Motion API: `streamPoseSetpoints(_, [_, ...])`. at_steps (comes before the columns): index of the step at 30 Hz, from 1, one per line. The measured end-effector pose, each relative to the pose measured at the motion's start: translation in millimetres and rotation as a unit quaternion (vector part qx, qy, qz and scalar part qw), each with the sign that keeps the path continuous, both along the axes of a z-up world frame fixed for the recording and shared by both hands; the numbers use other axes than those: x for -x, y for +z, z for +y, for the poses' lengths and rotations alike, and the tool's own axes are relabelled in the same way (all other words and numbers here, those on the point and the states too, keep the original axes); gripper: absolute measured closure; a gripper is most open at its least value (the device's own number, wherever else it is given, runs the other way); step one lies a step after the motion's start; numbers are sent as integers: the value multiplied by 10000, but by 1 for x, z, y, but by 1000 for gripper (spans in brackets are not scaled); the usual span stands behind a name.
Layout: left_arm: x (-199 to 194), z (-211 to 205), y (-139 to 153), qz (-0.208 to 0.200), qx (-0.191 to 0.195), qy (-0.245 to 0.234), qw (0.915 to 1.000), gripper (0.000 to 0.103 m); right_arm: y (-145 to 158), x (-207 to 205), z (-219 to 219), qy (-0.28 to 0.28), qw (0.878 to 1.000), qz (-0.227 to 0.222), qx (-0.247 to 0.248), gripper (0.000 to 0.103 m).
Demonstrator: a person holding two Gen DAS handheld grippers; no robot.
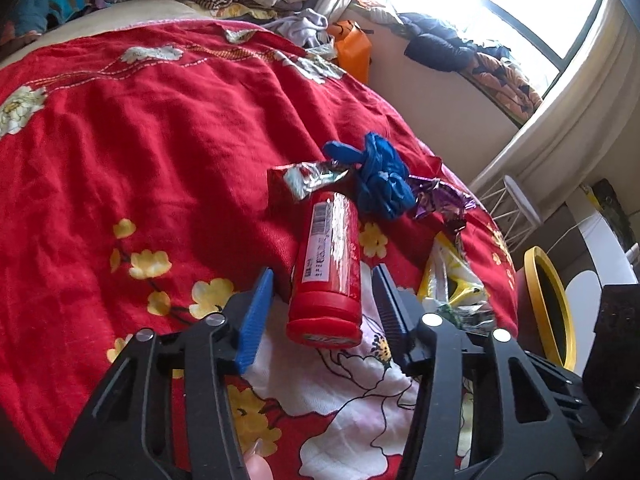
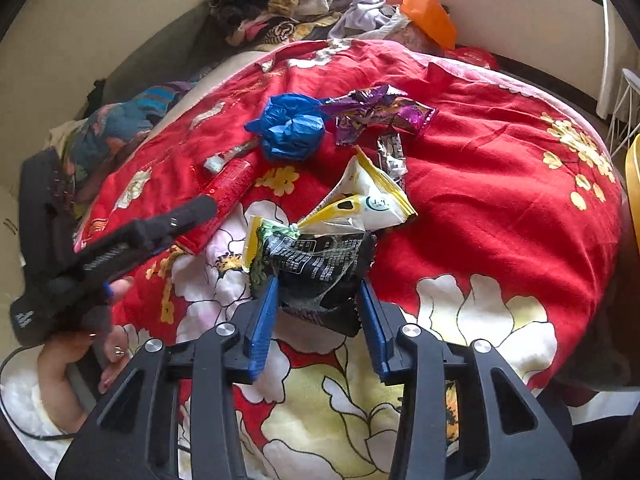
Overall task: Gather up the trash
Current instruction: 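Grasp the black snack wrapper with the right tool while the left tool grasps the red can, then carry the black wrapper over the bin with the right tool while the left tool carries the red can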
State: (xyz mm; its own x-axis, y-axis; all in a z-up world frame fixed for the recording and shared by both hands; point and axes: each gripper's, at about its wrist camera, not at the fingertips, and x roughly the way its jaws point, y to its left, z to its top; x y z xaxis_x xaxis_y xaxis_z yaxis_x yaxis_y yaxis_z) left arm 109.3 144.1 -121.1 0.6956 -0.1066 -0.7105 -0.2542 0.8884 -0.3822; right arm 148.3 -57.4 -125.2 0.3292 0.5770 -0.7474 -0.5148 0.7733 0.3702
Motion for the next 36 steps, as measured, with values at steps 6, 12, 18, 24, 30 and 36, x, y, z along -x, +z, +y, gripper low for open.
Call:
streamPoseSetpoints(6, [1, 1, -5, 16, 7, -4, 10000, 74, 7, 7, -8, 14, 9999, -150, -82, 75])
streamPoseSetpoints(12, [6, 0, 6, -115, -25, -23, 9999, 76, 17, 14, -18, 28, 9993, -349, -133, 82])
streamPoseSetpoints(18, [8, -3, 20, -272, -45, -74, 9996, 76, 25, 18, -23, 10, 9984, -553, -112, 84])
streamPoseSetpoints(24, [11, -9, 34, -401, -47, -143, 9991, 76, 35, 20, -33, -68, 9971, -735, -175, 87])
streamPoseSetpoints(30, [15, -21, 50, -573, -99, -337, 9977, 76, 45, 18, -41, -193, 9956, -888, -212, 87])
streamPoseSetpoints(36, [15, -33, 60, -683, -133, -493, 9964, 76, 58, 17, -52, -321, 9933, -1081, -260, 87])
